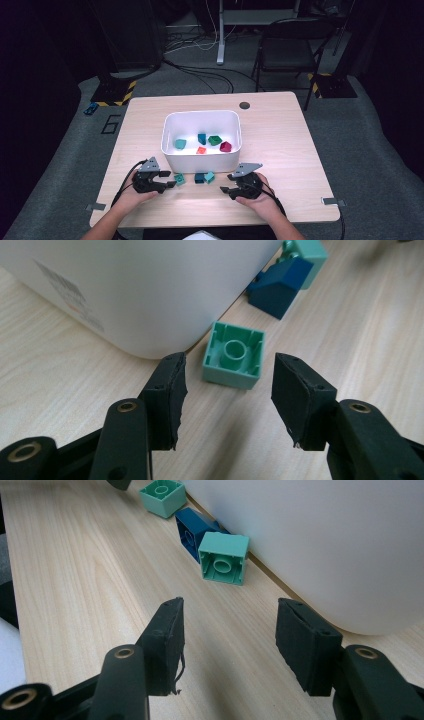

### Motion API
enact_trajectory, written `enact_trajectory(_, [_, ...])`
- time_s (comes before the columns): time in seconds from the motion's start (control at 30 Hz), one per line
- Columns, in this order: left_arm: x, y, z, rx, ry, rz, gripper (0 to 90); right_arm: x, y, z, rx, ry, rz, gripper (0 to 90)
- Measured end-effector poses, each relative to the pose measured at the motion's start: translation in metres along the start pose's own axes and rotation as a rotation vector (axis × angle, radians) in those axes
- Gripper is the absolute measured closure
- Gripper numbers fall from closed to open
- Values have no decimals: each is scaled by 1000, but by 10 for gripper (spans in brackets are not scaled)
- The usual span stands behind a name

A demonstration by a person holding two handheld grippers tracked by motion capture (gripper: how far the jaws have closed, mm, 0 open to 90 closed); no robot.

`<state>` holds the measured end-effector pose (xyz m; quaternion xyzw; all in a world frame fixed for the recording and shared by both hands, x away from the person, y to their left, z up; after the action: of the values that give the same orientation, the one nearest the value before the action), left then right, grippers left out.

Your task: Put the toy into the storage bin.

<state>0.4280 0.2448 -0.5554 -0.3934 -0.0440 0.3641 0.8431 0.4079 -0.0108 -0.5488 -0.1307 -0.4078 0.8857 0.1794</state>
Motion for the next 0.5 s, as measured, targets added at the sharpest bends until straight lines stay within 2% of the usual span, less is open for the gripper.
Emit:
enact_trajectory(0.07, [-1,0,-3,2,7,13,474,0,0,0,0,1,0,448])
enact_trajectory(0.23, [-1,0,-8,20,9,-5,472,0,0,0,0,0,-4,448])
enact_trajectory(0.43, [-1,0,-15,21,7,-3,473,-1,0,0,-3,3,-3,448])
enact_trajectory(0.5, [-2,0,-16,35,12,0,479,-1,0,1,-2,4,-2,448])
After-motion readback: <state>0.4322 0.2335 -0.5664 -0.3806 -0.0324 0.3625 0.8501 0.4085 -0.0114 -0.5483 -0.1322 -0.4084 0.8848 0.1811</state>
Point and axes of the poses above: each handheld gripper's, and its own axes: z roughly backward along the jaws, y roughly out of its underside, x roughly to its left, the point moved 8 cm from there along -z, roughly forward along the jaws, and after that the axes turned 11 degrees about z, right-handed, at the moved point
